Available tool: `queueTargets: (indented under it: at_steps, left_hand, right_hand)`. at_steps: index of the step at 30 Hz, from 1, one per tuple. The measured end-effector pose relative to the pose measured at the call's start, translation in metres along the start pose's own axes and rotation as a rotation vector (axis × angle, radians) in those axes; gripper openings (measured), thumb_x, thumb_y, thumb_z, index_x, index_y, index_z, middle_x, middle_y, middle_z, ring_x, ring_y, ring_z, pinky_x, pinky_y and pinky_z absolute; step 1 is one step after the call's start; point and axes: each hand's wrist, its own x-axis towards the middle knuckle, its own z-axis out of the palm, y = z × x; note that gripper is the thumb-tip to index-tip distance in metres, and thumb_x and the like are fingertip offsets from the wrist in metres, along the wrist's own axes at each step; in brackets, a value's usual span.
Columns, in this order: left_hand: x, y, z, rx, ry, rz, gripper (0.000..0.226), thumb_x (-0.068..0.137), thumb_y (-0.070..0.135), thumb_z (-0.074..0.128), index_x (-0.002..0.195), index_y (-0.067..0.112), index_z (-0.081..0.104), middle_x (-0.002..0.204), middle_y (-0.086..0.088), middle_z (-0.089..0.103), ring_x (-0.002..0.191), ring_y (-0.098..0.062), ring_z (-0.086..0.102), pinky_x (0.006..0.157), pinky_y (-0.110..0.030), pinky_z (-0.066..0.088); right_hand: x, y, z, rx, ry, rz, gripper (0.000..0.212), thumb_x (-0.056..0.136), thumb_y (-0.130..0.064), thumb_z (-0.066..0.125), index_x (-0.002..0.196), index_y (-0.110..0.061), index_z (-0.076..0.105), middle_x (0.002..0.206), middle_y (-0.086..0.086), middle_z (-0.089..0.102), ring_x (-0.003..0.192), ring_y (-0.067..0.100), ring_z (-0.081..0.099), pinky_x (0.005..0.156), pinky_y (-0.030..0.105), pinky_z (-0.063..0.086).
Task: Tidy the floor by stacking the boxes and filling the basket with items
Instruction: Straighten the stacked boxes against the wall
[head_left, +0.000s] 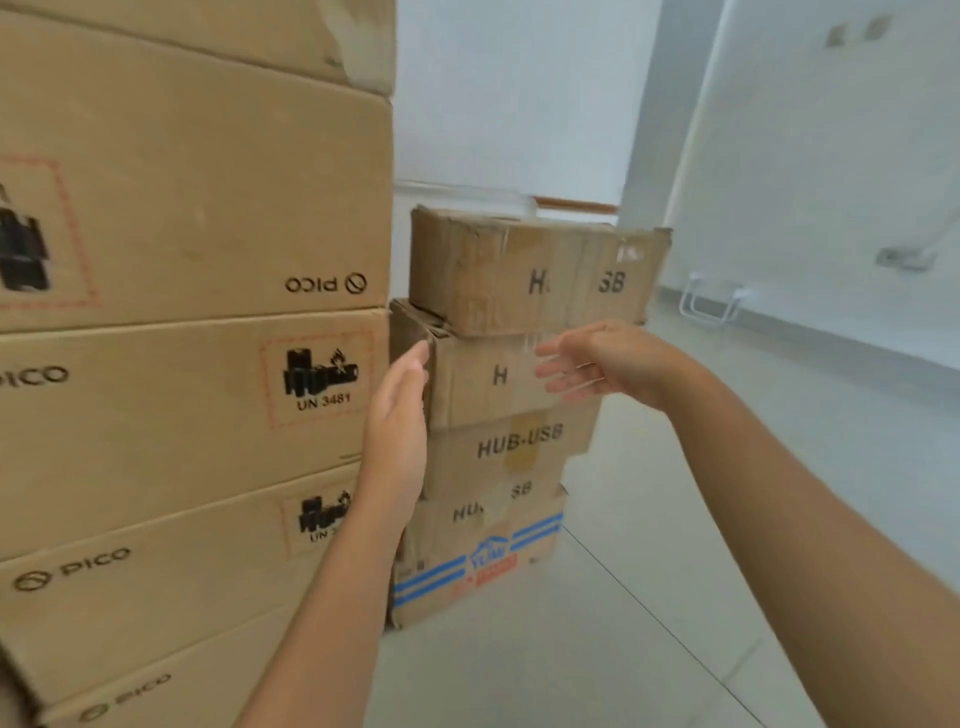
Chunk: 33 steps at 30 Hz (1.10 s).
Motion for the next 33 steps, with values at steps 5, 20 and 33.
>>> queueTargets:
  at_steps: [5,20,33]
  left_hand:
    - [-0.004,-0.031,0.013,0.089,0.095,-0.034,0.037,0.101,0.026,0.031,0.135,0.028,0.045,0.140,0.007,0.046,0.129,-0.005,0.040,0.113,-0.031,0.028]
    - [-0.019,-0.150,0.011,0.602,0.330,-0.310,0.034,0.101,0.035,0.024,0.112,0.025,0.056,0.108,0.005,0.054,0.105,-0.012,0.051,0.094,-0.036,0.039]
    - [-0.015,-0.211,0.000,0.886,0.233,-0.624,0.044,0.099,0.041,0.027,0.111,0.009,0.056,0.111,-0.012,0.064,0.099,-0.030,0.061,0.085,-0.041,0.051]
  right_hand:
    - [0.018,0.072,-0.013,0.332,0.098,0.234,0.026,0.095,-0.012,0.046,0.116,-0.001,0.056,0.102,0.016,0.065,0.085,0.028,0.065,0.074,0.036,0.055]
    - [0.100,0.224,0.018,0.476,0.034,0.334,0.081,0.087,-0.070,0.009,0.149,-0.020,0.024,0.149,0.017,0.031,0.134,0.034,0.035,0.106,0.044,0.034]
    - [0.125,0.277,0.041,0.273,-0.151,0.030,0.064,0.077,-0.071,0.009,0.108,-0.037,0.054,0.114,0.005,0.065,0.098,0.008,0.062,0.073,0.015,0.044]
